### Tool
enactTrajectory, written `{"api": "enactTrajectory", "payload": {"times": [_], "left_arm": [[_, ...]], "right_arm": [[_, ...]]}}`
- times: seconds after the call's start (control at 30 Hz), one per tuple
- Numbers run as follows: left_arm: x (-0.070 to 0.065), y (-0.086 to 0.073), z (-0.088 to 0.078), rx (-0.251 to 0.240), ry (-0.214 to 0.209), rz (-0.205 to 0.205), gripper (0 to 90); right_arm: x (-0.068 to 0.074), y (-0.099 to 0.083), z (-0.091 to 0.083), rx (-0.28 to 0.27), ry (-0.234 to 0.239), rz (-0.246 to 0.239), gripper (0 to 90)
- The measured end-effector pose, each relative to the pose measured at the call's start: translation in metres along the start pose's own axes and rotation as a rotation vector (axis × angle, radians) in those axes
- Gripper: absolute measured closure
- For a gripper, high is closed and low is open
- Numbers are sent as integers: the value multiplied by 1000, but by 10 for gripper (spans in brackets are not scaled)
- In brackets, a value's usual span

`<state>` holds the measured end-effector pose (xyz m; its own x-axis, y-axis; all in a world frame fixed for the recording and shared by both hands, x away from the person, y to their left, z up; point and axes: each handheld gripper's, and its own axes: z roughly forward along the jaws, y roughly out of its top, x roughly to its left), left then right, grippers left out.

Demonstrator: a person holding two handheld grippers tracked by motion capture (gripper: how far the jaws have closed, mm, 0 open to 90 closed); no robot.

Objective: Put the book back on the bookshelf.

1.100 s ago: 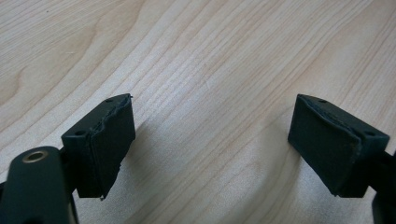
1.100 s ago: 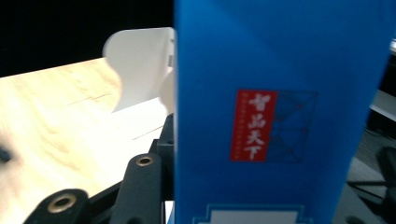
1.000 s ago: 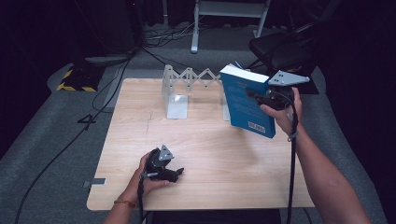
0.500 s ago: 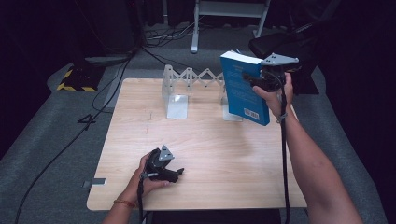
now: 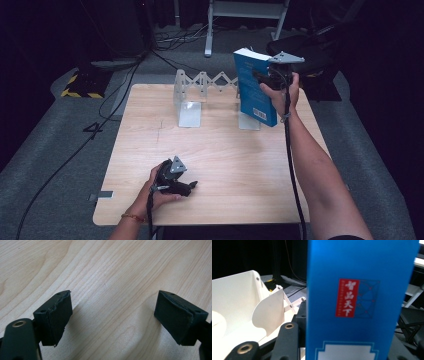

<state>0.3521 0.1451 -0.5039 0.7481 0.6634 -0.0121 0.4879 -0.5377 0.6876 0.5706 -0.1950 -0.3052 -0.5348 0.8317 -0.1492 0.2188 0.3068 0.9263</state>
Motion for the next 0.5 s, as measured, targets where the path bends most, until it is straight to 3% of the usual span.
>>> {"api": "enactTrajectory", "payload": {"times": [0.2, 0.37, 0.5], "left_arm": [[0, 0, 0, 0, -1, 2, 153], [0, 0, 0, -1, -1, 0, 153], [0, 1, 0, 0, -2, 10, 153]], "right_arm": [[-1, -15, 4, -36, -14, 29, 612], [2, -35, 3, -45, -14, 19, 612], [1, -49, -5, -78, -13, 54, 610]]}}
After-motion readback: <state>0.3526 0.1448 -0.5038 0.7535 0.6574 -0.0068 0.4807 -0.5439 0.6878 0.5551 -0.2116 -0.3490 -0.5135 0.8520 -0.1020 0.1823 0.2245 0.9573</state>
